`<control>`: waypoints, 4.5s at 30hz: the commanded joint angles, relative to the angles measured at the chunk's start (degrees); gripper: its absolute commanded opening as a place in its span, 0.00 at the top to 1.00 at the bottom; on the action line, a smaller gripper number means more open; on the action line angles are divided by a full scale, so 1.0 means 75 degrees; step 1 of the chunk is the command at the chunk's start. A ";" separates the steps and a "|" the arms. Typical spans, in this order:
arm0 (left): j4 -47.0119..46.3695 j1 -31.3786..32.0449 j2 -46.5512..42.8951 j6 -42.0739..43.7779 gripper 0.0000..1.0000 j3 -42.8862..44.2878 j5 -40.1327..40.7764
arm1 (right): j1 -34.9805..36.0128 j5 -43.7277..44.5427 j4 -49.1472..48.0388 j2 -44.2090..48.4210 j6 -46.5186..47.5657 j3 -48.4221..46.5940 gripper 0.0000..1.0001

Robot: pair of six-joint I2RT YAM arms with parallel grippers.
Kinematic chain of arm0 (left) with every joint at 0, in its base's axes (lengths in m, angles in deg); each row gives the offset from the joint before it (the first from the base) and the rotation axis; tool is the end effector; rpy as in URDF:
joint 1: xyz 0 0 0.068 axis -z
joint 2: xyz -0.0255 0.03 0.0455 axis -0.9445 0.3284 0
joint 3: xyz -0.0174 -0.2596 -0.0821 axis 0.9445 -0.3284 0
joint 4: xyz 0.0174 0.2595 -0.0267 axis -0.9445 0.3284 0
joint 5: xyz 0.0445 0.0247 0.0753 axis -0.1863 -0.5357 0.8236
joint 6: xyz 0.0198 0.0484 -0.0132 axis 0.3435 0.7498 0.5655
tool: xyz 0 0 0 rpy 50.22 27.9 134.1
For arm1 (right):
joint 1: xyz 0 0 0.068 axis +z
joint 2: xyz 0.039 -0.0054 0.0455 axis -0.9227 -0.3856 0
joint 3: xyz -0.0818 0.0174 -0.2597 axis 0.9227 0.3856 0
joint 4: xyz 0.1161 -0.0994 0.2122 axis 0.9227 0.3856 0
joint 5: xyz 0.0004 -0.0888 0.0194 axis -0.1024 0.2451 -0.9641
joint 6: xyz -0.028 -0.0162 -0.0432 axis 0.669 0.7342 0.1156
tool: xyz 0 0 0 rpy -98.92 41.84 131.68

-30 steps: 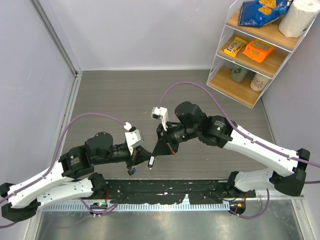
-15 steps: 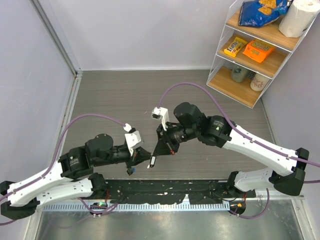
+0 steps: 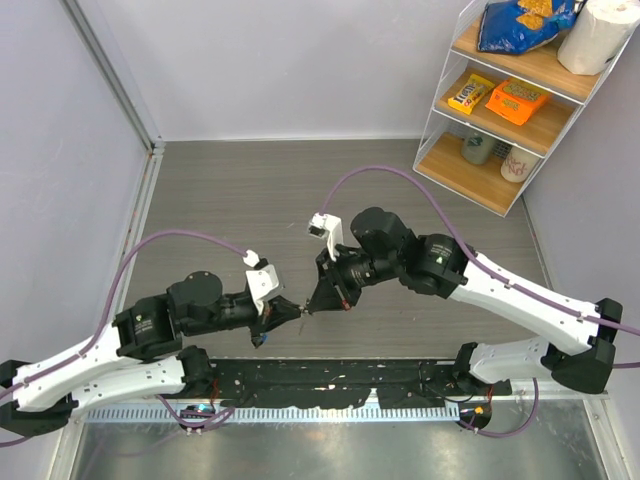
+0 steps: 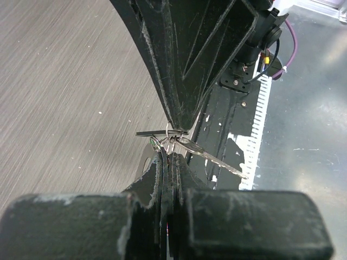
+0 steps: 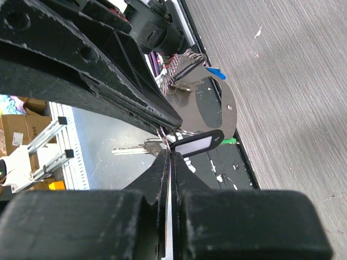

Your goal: Put the keys on the keyring

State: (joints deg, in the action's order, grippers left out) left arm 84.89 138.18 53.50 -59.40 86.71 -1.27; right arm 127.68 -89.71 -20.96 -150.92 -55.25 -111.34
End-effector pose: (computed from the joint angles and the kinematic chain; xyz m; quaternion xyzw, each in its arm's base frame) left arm 0.0482 -0.1248 0.3492 0.4294 0.6798 -0.3909 0.4481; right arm 0.1171 0.2368 0.3808 -0.3851 0.7773 0.4468 0.2187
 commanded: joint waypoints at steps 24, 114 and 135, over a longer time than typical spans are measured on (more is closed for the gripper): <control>-0.1782 0.0114 -0.0580 -0.0677 1.00 0.0156 -0.1213 | -0.0032 -0.0269 -0.2315 0.2007 0.0819 0.1311 0.67; -0.2801 0.0114 -0.1131 -0.1627 1.00 -0.0102 -0.0756 | 0.1597 0.3823 -0.3778 0.3952 0.2810 0.1718 0.04; -0.3316 0.0113 -0.1166 -0.1228 1.00 -0.0441 -0.0123 | 0.1714 0.1607 -0.3557 0.2910 0.4126 0.1581 0.39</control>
State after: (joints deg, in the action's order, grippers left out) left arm 66.51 138.75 45.46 -70.11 84.22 -3.42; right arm 140.14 -75.50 -44.28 -130.29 -26.39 -96.50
